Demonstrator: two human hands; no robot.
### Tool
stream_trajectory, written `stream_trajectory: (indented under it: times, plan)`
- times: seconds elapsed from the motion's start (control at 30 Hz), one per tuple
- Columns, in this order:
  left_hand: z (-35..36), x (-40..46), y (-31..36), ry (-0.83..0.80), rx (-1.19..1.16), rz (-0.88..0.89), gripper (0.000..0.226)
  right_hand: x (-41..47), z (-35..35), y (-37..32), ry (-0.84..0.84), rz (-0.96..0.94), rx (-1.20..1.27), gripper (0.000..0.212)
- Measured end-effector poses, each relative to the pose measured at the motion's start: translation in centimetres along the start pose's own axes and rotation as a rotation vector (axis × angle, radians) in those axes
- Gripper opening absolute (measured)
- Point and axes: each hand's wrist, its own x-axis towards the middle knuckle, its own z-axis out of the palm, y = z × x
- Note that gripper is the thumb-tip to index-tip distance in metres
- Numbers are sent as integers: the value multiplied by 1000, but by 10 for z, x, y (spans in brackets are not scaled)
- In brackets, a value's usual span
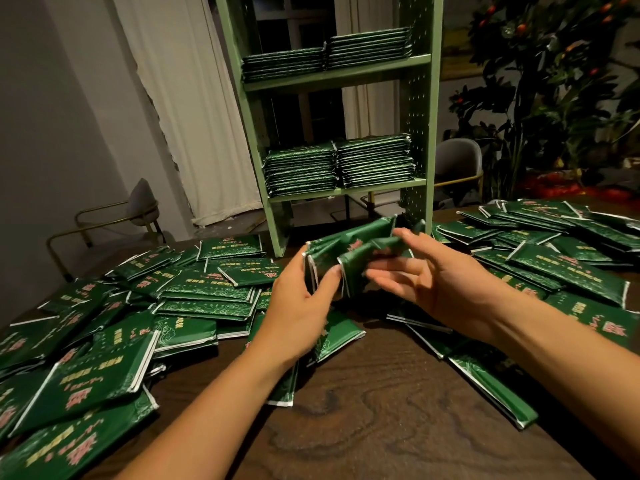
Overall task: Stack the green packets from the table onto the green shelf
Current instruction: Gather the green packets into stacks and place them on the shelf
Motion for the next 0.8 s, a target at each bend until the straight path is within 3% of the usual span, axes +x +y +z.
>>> stream_trajectory:
  times: [0.1,0.17,0.27,0.5,0.63,0.8]
  plan:
    - [-1,4,-5,59,-149,-148,13,-1,-1,0,-24,-47,-115,30]
    - [-4,8,-8,103,-211,-241,23,-1,-3,2,53,-118,-372,15]
    - [-4,9,-6,99,-311,-312,18,0,-7,4,200,-292,-655,10]
    - [-2,8,-3,68,-406,-384,41,5,-10,13,144,-309,-636,11]
    - [-2,8,5,63,-560,-463,30,7,-13,13,189,-391,-725,11]
    - [-3,8,6,92,-603,-485,35,11,-22,17,257,-437,-870,21]
